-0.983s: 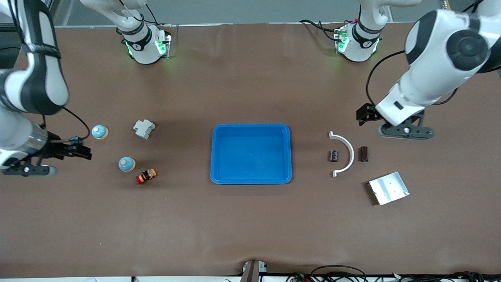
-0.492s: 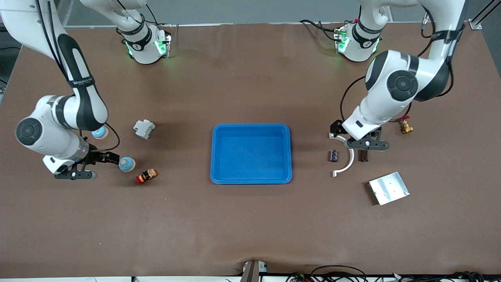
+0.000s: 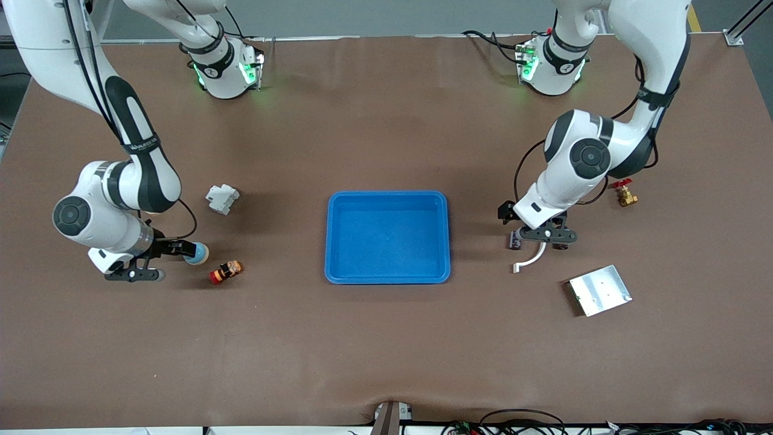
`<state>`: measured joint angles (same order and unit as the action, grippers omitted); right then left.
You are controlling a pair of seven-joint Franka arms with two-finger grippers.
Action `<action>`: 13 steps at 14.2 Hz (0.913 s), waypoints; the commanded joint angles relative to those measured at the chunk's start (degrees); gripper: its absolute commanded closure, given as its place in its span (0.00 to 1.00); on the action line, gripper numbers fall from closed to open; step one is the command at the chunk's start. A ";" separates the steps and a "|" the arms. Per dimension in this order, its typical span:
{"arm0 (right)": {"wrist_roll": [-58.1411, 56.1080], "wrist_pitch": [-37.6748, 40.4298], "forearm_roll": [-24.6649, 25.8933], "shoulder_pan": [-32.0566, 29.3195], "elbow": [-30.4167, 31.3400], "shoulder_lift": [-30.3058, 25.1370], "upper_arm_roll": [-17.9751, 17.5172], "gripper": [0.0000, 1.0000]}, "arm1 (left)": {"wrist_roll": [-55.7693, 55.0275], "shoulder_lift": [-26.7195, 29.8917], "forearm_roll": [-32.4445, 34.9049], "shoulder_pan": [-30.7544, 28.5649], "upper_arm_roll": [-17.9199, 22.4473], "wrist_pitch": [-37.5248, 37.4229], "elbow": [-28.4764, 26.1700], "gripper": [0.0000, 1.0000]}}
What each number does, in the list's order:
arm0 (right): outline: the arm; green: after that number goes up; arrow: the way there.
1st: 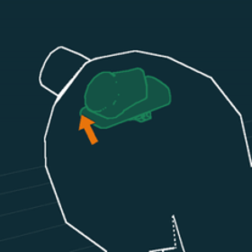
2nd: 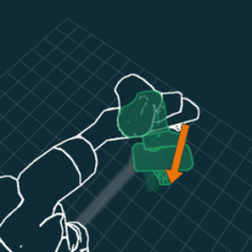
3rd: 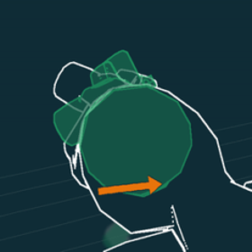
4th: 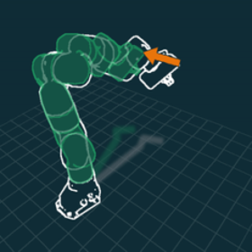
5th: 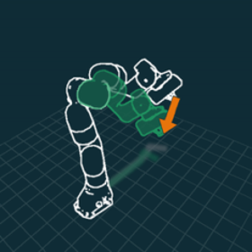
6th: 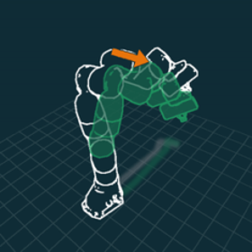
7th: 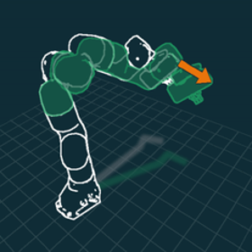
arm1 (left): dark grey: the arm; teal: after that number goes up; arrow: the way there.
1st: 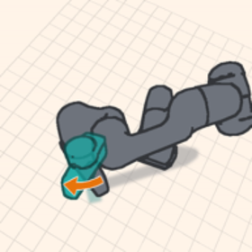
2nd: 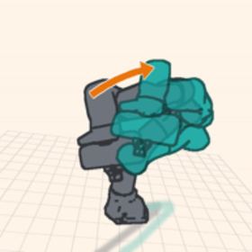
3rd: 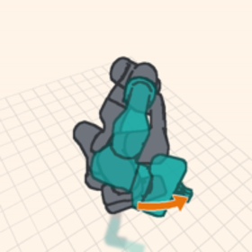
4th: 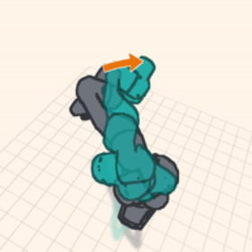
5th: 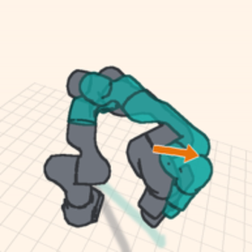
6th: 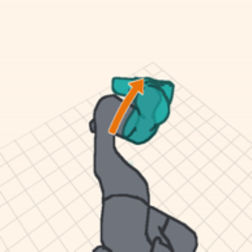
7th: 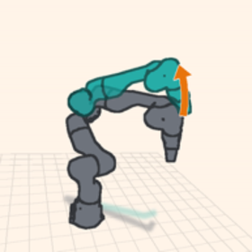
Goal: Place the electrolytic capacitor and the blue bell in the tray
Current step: 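Grasp the capacitor with the left gripper while the right gripper grasps the bell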
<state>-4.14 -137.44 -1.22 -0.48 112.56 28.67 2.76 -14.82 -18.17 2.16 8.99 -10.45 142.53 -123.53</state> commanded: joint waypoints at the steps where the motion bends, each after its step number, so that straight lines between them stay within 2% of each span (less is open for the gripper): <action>1: 0.18 -0.81 -1.15 1.09 0.20 1.12 -0.12 0.00 | -3.97 -3.26 6.42 -0.11 -0.01 3.54 -0.05 0.00; 4: 0.10 -0.99 -4.84 2.49 0.11 1.91 -0.12 0.00 | -10.48 -6.69 12.77 -0.20 -0.10 6.35 0.66 0.00; 10: -0.69 -2.66 -4.85 1.01 0.11 3.05 -0.04 0.00 | -11.02 -9.95 13.05 -0.47 -0.10 10.14 1.62 0.00; 11: -0.69 -2.66 -4.85 0.92 0.11 3.58 -0.04 0.00 | -11.11 -9.95 13.05 -0.38 -0.01 10.14 1.71 0.14; 12: -0.69 -2.92 -4.85 1.09 0.11 3.67 -0.04 0.00 | -11.28 -9.95 13.05 -0.55 -0.01 10.14 1.63 0.62; 13: -0.61 -2.92 -4.85 1.18 0.20 3.76 -0.04 0.00 | -11.20 -9.95 13.13 -0.55 0.08 10.14 1.63 1.00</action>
<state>-4.09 -139.62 -5.35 0.88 112.61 32.08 2.98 -24.80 -27.71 13.84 8.79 -10.34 152.19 -122.56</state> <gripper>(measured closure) 0.000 0.185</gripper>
